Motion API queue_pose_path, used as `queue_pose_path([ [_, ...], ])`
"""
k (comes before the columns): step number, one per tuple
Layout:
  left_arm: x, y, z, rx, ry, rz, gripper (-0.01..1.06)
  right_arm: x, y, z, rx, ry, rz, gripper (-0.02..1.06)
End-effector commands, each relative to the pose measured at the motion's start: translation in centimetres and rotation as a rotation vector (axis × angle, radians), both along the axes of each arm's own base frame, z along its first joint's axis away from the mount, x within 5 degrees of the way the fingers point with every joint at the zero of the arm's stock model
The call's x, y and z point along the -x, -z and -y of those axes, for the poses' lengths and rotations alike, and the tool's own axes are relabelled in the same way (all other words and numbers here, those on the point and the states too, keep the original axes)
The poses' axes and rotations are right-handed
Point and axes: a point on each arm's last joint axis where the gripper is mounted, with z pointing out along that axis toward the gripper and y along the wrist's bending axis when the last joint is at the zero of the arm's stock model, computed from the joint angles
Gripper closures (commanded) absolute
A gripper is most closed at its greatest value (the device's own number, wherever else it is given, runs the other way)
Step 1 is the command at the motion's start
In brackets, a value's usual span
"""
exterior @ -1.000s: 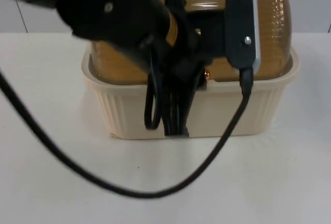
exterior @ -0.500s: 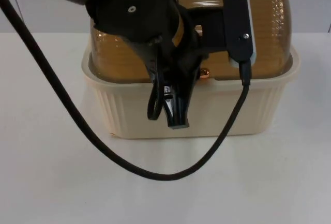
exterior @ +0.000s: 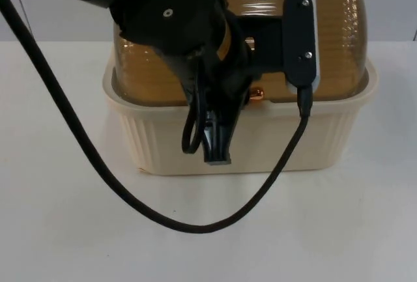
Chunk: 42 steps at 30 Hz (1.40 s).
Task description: Open the box lid with the left hand, place the block into the box with the right hand, then close the box lid with the left hand.
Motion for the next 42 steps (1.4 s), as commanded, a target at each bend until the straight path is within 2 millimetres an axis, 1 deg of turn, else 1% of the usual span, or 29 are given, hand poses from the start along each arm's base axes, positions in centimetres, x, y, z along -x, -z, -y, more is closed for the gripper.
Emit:
queue_pose_path([
  [1,0.1,-0.3,0.4,0.020,0.015,-0.002,1.05,0.1,-0.3,0.1,0.004,0.005,0.016,0.03],
  [7,0.1,-0.3,0.5,0.025,0.030,0.000,1.05,0.1,-0.3,0.1,0.002,0.004,0.016,0.03],
  [10,0.4,-0.3,0.9,0.033,0.037,0.000,1.05,0.1,-0.3,0.1,0.002,0.004,0.016,0.03],
  [17,0.1,0.7,1.1,0.037,-0.002,-0.002,1.05,0.2,-0.3,0.1,-0.004,0.005,0.013,0.03],
  [23,-0.5,0.4,0.8,0.042,-0.064,0.056,1.05,0.2,-0.2,0.1,-0.005,0.009,-0.001,0.03],
  [37,-0.8,0.2,0.5,0.043,-0.113,0.088,1.05,0.2,-0.2,0.1,-0.005,0.009,-0.001,0.03],
  [42,-1.2,-0.2,0.2,-0.013,-0.089,0.171,1.05,0.2,-0.1,0.1,-0.005,0.010,-0.005,0.03],
])
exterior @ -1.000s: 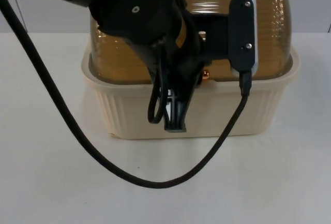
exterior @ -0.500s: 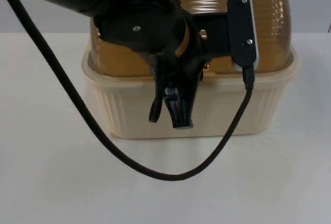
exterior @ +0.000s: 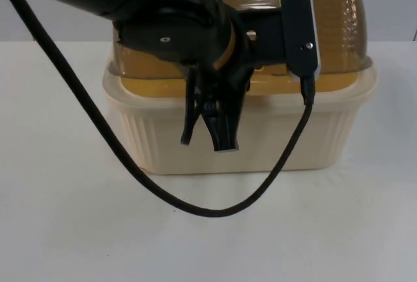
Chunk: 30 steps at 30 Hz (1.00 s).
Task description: Open the box lid with the left hand, place the block into the box with the right hand, then close the box lid with the left hand.
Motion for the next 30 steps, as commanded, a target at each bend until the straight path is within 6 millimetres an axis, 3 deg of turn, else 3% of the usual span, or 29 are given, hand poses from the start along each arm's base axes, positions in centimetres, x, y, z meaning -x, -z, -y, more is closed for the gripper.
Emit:
queue_pose_path([
  [1,-0.3,-0.3,0.0,-0.036,0.009,0.044,1.05,0.2,-0.3,0.1,0.000,0.007,0.008,0.03],
  [16,-1.1,-2.4,-0.4,-0.173,0.098,0.153,1.05,0.2,-0.3,0.1,0.000,0.007,0.008,0.03],
  [23,-2.0,-3.4,-0.7,-0.128,0.080,0.078,1.05,0.2,-0.3,0.1,0.000,0.007,0.008,0.03],
  [30,-4.2,-6.1,-1.6,-0.061,0.038,0.048,1.05,0.2,-0.3,0.0,0.000,0.003,0.008,0.03],
])
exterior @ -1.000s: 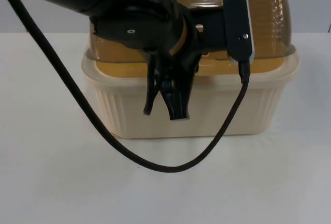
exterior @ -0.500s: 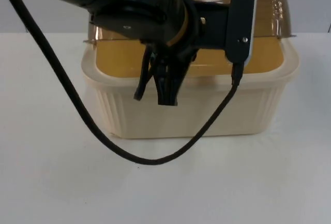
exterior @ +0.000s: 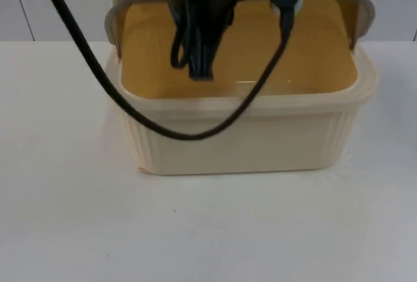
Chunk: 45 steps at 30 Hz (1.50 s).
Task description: Open the box lid with the left hand, place the block into the box with the right hand, then close the box lid with the left hand.
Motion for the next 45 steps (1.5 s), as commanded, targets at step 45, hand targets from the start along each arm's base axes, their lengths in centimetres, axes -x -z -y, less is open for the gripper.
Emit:
queue_pose_path([
  [45,4.7,-14.5,-5.2,0.482,-0.145,0.012,1.05,0.2,-0.3,0.0,0.000,0.002,0.011,0.03],
])
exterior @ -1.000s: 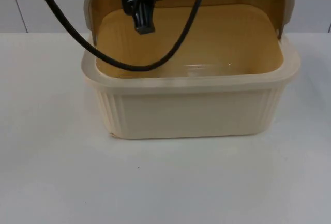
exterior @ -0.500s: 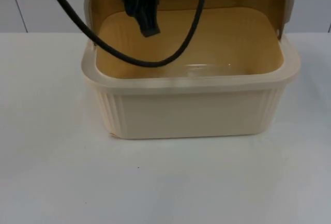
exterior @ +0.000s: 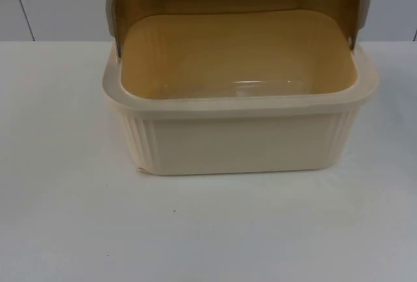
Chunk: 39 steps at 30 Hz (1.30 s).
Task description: Open the box lid with the left hand, place the block into the box with the right hand, then close the box lid with the left hand.
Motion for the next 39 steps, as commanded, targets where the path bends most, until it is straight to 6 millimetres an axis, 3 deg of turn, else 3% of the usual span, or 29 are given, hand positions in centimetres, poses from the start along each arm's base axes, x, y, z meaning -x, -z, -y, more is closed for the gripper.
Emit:
queue_pose_path([
  [1,0.8,-2.4,-1.0,0.116,-0.033,0.058,1.05,0.2,-0.3,0.0,-0.003,0.002,0.011,0.03],
  [2,1.2,-4.2,-2.4,0.240,-0.101,0.094,1.05,0.2,-0.3,0.0,-0.004,0.001,0.011,0.03],
  [5,1.9,-7.1,-6.1,0.448,-0.257,0.133,1.05,0.2,-0.3,0.0,-0.010,-0.001,0.011,0.03],
  [7,1.9,-7.3,-6.7,0.470,-0.285,0.135,1.05,0.1,-0.3,-0.1,-0.018,-0.004,0.010,0.03],
  [11,2.0,-8.8,-12.1,0.602,-0.511,0.168,1.05,0.1,-0.2,-0.1,-0.024,-0.007,0.010,0.03],
  [12,2.0,-8.8,-12.1,0.602,-0.511,0.168,1.05,0.1,-0.2,-0.1,-0.024,-0.007,0.010,0.03],
  [14,1.8,-8.8,-15.4,0.647,-0.666,0.162,1.05,0.1,-0.2,-0.1,-0.024,-0.007,0.010,0.03],
  [17,1.7,-8.0,-18.5,0.657,-0.825,0.106,1.05,0.1,-0.2,-0.1,-0.024,-0.007,0.010,0.03],
  [22,1.3,-5.4,-20.0,0.668,-0.909,0.032,1.05,0.1,-0.2,-0.1,-0.024,-0.007,0.010,0.03],
  [24,1.0,-3.3,-19.9,0.659,-0.915,-0.008,1.05,0.1,-0.2,-0.1,-0.024,-0.007,0.010,0.03],
  [28,0.6,-1.1,-19.6,0.704,-0.907,-0.034,1.05,0.1,-0.2,-0.1,-0.024,-0.007,0.010,0.03],
  [39,0.3,-0.9,-19.5,0.741,-0.895,0.006,1.05,0.2,-0.1,-0.1,-0.026,-0.001,-0.011,0.03],
])
